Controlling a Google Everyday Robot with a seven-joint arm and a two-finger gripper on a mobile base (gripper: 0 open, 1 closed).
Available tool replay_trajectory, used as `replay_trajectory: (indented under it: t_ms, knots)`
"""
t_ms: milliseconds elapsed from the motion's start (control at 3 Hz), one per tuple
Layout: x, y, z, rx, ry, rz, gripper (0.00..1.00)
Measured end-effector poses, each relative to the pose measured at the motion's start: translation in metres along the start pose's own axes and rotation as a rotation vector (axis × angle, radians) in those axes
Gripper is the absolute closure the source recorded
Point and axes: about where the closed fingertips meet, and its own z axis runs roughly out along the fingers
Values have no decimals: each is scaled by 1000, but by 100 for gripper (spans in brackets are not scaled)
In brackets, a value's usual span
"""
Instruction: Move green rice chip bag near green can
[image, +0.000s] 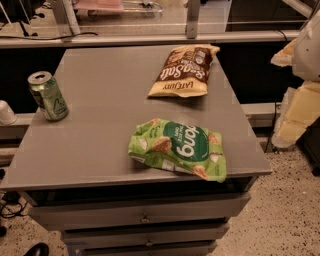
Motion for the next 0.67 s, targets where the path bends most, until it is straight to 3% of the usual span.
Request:
replay_trajectory:
  t_ms: [333, 667]
  knots:
    - [-1, 0, 0, 5, -4, 2, 0]
    - [-15, -3, 11, 2, -50, 50, 0]
